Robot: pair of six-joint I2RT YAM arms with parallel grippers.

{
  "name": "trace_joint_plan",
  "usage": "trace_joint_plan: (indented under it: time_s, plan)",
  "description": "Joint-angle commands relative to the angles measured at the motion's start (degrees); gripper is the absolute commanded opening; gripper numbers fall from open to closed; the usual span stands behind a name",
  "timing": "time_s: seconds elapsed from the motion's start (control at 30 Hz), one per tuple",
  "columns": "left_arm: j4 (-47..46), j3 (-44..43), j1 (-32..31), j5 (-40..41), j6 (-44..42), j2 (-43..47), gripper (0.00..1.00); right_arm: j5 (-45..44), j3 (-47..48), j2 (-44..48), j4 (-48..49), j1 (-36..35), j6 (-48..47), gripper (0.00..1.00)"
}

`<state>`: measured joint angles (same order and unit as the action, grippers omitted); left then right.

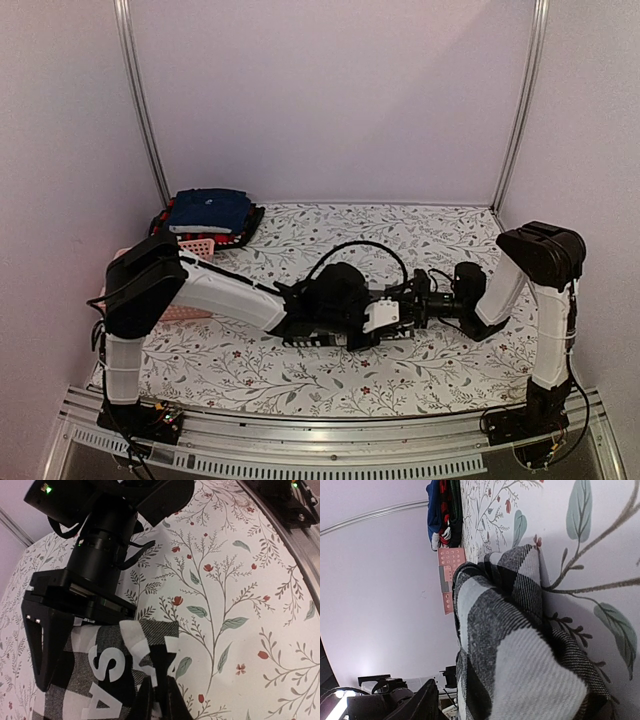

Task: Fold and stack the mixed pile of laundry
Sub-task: Pass from the left arm to the right

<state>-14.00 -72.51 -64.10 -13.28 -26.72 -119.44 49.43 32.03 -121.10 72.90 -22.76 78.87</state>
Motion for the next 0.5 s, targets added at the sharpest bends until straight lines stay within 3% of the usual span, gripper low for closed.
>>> trace_joint_plan:
  time_s: [0.0,0.1,0.17,0.23,0.33,0.47]
  plan:
    - [-2.48,1.4,-1.27,-0.6,-1.67,3.62,0.0,-1.82,0.69,-2.43,-0.57,-0.92,2.63,0.54]
    - [-3.03,2.0,-1.38,0.08,-2.06,4.25,0.01,-2.16,0.58,-2.64,-0.92,-0.93,2.27,0.29]
    - [-3.11,2.29,-1.33,1.41,-1.18,4.69,0.14,-1.77,0.51,-2.22,-1.45,-0.88,1.66,0.12]
    - [-3.58,3.21,-1.16,2.79,0.57,5.83,0.3,-1.75,0.55,-0.47,-4.38,-0.83,0.07,0.01]
    - [-6.4,6.74,-0.23,3.99,4.99,9.0,0.48,-2.32,1.09,4.47,-12.72,-0.61,-5.5,0.0]
    - [-10.55,12.83,1.8,4.34,10.79,14.1,0.6,-5.02,3.69,12.88,-32.37,0.55,-17.94,0.0]
